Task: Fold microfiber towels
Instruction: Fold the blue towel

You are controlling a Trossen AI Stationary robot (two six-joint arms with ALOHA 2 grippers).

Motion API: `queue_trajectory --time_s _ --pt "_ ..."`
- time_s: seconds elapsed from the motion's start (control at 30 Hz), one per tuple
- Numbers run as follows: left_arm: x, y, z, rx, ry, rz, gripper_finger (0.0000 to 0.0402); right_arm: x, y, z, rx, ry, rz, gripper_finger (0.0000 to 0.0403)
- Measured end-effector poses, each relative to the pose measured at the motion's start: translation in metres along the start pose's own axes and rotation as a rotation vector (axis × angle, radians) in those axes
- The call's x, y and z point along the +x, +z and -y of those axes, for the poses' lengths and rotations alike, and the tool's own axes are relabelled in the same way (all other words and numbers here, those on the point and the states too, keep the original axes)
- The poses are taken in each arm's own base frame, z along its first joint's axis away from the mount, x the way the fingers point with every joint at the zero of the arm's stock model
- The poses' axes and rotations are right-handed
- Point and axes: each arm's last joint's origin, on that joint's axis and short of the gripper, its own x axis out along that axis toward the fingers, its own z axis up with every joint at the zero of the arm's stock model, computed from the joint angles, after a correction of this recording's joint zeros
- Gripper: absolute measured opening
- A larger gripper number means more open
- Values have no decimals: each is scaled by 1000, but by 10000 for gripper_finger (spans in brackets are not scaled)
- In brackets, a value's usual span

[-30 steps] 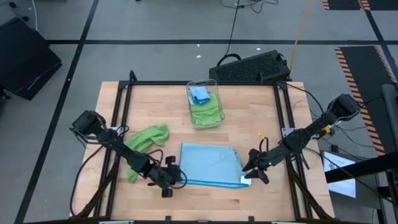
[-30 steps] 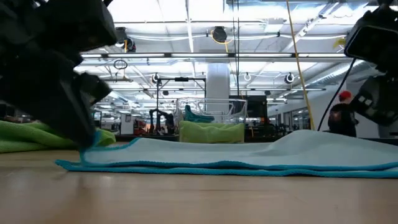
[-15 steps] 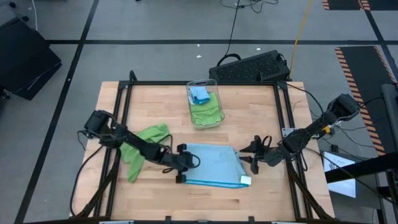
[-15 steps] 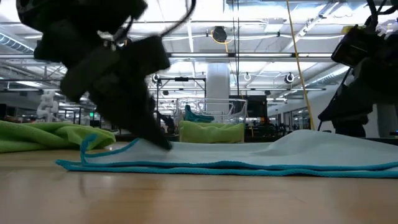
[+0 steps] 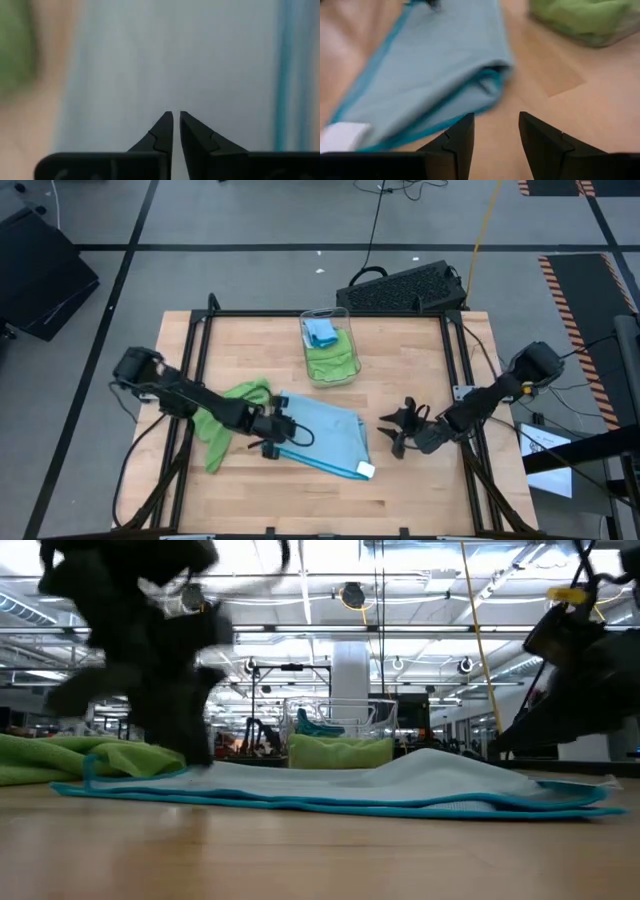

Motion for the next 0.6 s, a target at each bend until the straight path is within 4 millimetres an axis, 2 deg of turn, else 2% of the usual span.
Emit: queue_trajectory --time_s 0.13,0.27,0.37,0.5,0.6 --pt "-32 27 -17 -67 23 257 35 14 1 1 -29 -45 -17 146" --pt "-31 38 -27 -108 9 383 35 27 6 0 -95 -9 -34 146" --pt "-18 46 -28 -113 -30 445 35 35 11 -1 -137 -7 -17 146" --pt "16 32 -25 -121 -30 319 35 43 15 3 -182 -33 -2 146" --pt "36 24 -26 -166 -27 250 35 49 15 6 -202 12 -32 146"
